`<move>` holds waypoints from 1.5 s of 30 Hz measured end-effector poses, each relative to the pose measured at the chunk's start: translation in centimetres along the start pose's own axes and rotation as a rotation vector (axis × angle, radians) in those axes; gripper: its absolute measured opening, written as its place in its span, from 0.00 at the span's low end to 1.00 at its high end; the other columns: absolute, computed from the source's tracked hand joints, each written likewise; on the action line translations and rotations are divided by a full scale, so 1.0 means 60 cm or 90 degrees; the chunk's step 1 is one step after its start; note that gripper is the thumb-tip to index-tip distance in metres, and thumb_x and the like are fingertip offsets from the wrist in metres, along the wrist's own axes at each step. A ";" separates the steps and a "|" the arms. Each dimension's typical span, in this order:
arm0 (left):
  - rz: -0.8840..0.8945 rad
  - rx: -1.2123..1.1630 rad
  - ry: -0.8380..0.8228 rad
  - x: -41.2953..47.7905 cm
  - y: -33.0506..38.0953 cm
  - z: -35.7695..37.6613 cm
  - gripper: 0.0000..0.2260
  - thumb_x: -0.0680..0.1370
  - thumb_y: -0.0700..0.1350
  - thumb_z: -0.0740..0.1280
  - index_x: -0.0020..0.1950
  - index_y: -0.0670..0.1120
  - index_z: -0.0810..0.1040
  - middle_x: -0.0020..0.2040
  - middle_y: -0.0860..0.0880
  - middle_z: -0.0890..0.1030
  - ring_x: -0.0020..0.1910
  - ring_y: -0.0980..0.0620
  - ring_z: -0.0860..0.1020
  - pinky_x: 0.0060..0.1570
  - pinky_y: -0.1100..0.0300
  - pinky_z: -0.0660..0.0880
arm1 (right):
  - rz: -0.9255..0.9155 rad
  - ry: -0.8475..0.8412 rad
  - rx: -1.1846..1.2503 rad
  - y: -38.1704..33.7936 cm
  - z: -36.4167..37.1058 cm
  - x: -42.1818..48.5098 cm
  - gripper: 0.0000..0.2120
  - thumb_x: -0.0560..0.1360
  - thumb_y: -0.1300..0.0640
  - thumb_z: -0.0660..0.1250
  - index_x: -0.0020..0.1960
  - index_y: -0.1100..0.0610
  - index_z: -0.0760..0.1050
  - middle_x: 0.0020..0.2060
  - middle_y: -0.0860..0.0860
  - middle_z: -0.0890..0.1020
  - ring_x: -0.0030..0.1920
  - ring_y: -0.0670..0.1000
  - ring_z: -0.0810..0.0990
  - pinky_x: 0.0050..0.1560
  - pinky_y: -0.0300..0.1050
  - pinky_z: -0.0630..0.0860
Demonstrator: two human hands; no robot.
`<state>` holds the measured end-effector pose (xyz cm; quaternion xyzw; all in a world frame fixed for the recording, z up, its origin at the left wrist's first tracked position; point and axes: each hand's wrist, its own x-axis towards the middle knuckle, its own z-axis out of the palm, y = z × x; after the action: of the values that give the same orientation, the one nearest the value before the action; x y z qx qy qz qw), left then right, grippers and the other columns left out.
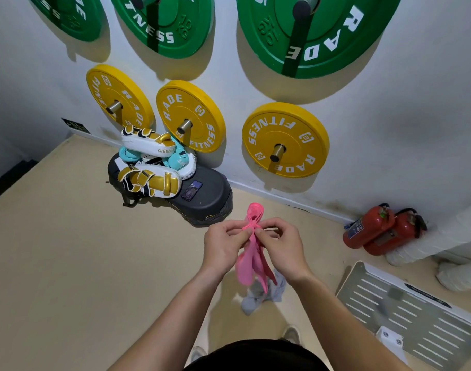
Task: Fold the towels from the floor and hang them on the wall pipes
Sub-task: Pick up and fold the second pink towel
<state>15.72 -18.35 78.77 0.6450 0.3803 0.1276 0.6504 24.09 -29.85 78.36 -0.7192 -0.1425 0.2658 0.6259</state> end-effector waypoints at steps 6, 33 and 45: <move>-0.016 -0.007 -0.027 0.001 -0.005 -0.004 0.11 0.77 0.37 0.67 0.57 0.43 0.84 0.46 0.44 0.87 0.49 0.46 0.85 0.54 0.43 0.81 | -0.041 -0.005 -0.066 0.010 0.012 0.004 0.07 0.71 0.62 0.76 0.45 0.52 0.83 0.46 0.47 0.83 0.46 0.42 0.82 0.48 0.36 0.77; 0.363 0.758 -0.115 0.035 -0.026 -0.134 0.07 0.74 0.54 0.71 0.51 0.59 0.82 0.54 0.57 0.73 0.54 0.52 0.69 0.47 0.52 0.77 | -0.098 -0.183 -0.169 -0.030 -0.055 0.044 0.10 0.73 0.68 0.69 0.42 0.53 0.78 0.28 0.40 0.73 0.35 0.45 0.70 0.38 0.35 0.68; 0.333 0.489 -0.024 0.024 0.048 -0.113 0.12 0.75 0.48 0.72 0.43 0.53 0.68 0.36 0.56 0.77 0.37 0.56 0.75 0.37 0.56 0.71 | -0.033 -0.142 -0.208 -0.042 -0.065 0.078 0.03 0.70 0.60 0.69 0.41 0.54 0.77 0.33 0.61 0.78 0.36 0.50 0.74 0.43 0.47 0.71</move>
<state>13.17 -12.01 81.81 0.9155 0.2127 0.1259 0.3173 30.43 -30.09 80.18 -0.7734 -0.2706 0.3008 0.4881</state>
